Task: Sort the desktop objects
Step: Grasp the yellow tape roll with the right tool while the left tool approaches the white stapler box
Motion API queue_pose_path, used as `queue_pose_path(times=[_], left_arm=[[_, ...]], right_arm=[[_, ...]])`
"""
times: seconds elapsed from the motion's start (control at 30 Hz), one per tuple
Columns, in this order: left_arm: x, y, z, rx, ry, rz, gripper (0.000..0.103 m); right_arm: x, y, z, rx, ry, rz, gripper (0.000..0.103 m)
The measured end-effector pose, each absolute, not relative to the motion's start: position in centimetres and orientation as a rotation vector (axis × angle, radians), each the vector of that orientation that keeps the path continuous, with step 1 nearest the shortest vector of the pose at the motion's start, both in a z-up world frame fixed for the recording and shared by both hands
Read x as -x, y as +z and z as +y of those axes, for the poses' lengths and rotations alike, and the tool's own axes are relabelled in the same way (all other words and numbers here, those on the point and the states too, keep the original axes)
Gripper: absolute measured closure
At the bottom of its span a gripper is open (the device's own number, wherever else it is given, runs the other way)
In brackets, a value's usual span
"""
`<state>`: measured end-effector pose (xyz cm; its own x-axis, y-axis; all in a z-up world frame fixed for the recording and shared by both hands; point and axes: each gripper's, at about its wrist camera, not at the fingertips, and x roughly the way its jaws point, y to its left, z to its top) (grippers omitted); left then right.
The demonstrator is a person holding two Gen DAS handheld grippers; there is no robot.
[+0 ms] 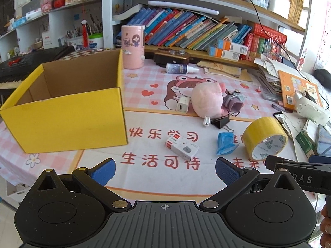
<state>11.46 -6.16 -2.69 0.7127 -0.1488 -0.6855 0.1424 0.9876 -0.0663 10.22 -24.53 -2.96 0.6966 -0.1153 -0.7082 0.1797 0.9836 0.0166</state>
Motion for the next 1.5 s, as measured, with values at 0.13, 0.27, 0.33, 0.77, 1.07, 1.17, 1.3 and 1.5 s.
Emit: queue_pose_path(times=[0.13, 0.27, 0.33, 0.77, 1.07, 1.17, 1.3, 1.5], left_arm=[[-12.3, -3.1, -6.7, 0.012, -0.154, 0.779, 0.000], [-13.0, -3.5, -7.3, 0.014, -0.144, 0.800, 0.000], [-13.4, -3.6, -7.5, 0.013, -0.137, 0.807, 0.000], [-15.5, -5.0, -9.2, 0.002, -0.094, 0.852, 0.001], [-16.8, -5.5, -9.8, -0.013, -0.032, 0.888, 0.001], [-16.6, -5.5, -9.6, -0.020, -0.015, 0.892, 0.001], [-16.3, -5.4, -9.1, -0.018, 0.001, 0.892, 0.001], [-15.9, -5.2, -8.5, -0.036, 0.005, 0.890, 0.001]], right_arm=[[-11.3, -3.3, -25.3, -0.085, -0.167, 0.799, 0.001], [-12.5, -3.8, -25.9, -0.086, -0.161, 0.813, 0.001], [-13.1, -3.9, -26.2, -0.085, -0.154, 0.819, 0.001], [-16.8, -5.6, -27.6, -0.081, -0.100, 0.871, 0.001], [-18.1, -6.1, -27.2, -0.039, -0.020, 0.937, 0.001], [-17.9, -6.5, -26.9, -0.035, 0.000, 0.957, 0.001], [-17.5, -6.2, -26.3, -0.027, 0.005, 0.942, 0.001], [-18.1, -7.0, -25.5, -0.032, -0.029, 0.947, 0.000]])
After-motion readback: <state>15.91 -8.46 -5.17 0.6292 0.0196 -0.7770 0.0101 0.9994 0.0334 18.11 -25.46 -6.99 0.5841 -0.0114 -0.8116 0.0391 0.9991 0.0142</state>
